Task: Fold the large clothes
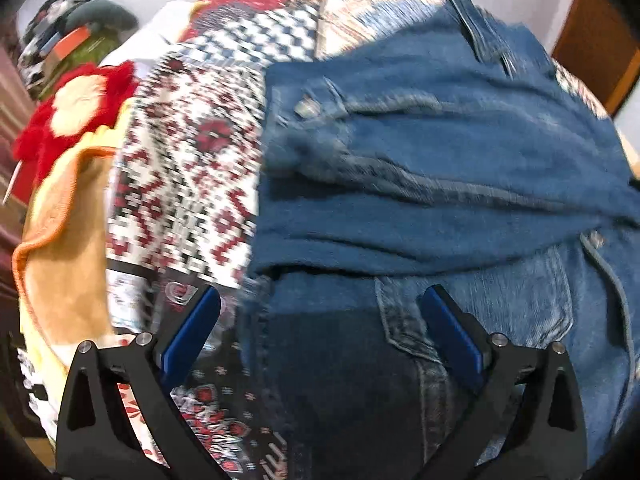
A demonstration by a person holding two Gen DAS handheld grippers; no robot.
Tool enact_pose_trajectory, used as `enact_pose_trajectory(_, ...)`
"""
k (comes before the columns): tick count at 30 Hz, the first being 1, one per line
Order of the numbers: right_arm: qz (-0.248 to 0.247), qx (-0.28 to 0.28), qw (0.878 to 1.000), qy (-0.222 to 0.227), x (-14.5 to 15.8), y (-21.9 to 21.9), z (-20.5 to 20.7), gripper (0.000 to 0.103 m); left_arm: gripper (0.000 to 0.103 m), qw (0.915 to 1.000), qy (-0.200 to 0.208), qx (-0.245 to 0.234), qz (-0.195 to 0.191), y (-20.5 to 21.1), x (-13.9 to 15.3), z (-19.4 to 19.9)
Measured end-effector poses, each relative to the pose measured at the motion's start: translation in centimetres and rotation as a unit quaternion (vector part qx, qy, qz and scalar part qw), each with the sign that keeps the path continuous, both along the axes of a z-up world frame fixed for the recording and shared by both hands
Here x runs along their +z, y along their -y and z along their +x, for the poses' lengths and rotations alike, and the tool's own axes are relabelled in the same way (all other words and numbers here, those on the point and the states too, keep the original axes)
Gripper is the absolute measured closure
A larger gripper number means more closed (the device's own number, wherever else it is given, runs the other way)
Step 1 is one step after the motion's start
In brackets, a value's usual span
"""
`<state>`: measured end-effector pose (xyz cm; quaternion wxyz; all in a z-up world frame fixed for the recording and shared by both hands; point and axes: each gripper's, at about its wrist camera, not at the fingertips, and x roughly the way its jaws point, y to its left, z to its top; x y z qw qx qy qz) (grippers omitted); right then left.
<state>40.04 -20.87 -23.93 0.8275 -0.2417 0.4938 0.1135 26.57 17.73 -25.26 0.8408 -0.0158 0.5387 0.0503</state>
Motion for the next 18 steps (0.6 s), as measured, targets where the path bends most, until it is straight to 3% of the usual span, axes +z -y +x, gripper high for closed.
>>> enact_pose_trajectory(6,0.090,-0.033,0.995,-0.015,2.4,2.4,1.4,0.012,0.000,0.9974,0.066,0.030,-0.008,-3.5,5.1,2.1)
enact_pose_trajectory(9,0.152,-0.054,0.987,-0.024,3.8,3.5,2.5,0.012,0.000,0.9955,0.073,0.041,-0.044,-5.6,6.2,4.7)
enact_pose_trajectory(14,0.228,-0.100,0.967,-0.048,3.8,6.0,5.4,0.012,0.000,0.9869,0.029,0.056,-0.149,-8.6,3.7,10.1)
enact_pose_trajectory(18,0.253,-0.138,0.955,-0.075,1.5,7.6,7.9,0.013,0.004,0.9818,-0.029,0.066,-0.176,-9.2,-0.2,13.4)
